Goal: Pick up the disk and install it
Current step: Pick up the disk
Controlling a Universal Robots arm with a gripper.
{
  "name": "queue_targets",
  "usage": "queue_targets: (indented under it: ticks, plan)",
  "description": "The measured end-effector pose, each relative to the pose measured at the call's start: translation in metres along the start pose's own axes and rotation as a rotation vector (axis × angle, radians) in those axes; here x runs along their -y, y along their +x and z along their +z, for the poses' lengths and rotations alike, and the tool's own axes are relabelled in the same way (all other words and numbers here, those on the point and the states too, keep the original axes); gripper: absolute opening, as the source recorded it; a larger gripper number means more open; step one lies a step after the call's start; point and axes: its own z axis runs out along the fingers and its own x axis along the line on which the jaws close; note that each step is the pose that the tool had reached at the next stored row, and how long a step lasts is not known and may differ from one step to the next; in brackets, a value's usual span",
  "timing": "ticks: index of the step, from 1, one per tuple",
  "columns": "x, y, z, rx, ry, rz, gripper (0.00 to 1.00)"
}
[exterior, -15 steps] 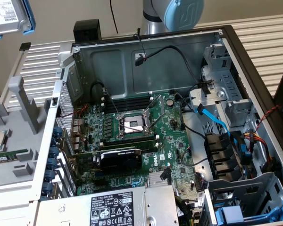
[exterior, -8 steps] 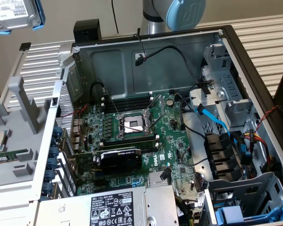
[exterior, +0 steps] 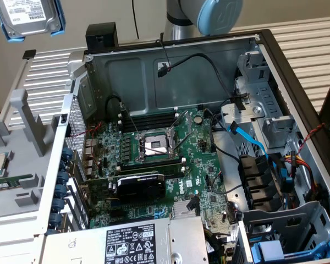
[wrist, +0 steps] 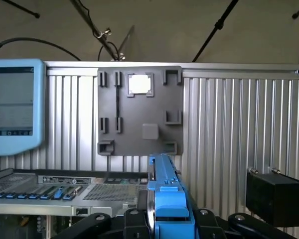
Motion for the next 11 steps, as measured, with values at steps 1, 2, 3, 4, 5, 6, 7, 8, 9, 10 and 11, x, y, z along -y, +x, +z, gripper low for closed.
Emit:
queue_targets:
  ticks: [1, 2, 3, 4, 5, 6, 7, 8, 9, 10, 11]
  plan:
    - [0.0044, 0.002, -0.0001, 0.0001, 0.0000, 0.000, 0.37]
    - [0.0085, 0.004, -0.0002, 0.0001, 0.0000, 0.000, 0.37]
    - [0.0125, 0.005, -0.0003, 0.0001, -0.0002, 0.000, 0.37]
    - [0.0170, 0.007, -0.0003, 0.0002, -0.0003, 0.000, 0.37]
    - [0.0214, 0.008, -0.0003, 0.0002, -0.0004, 0.000, 0.37]
    - [0.0257, 0.010, -0.0003, 0.0002, -0.0006, 0.000, 0.37]
    - [0.0300, 0.011, -0.0003, 0.0001, -0.0009, 0.000, 0.37]
    - [0.0345, 0.013, -0.0004, 0.0001, -0.0012, 0.000, 0.37]
    - [0.0387, 0.014, -0.0003, 0.0002, -0.0015, 0.000, 0.37]
    - [0.0430, 0.015, -0.0003, 0.0002, -0.0017, 0.000, 0.37]
    - [0.0472, 0.016, -0.0002, 0.0002, -0.0019, 0.000, 0.37]
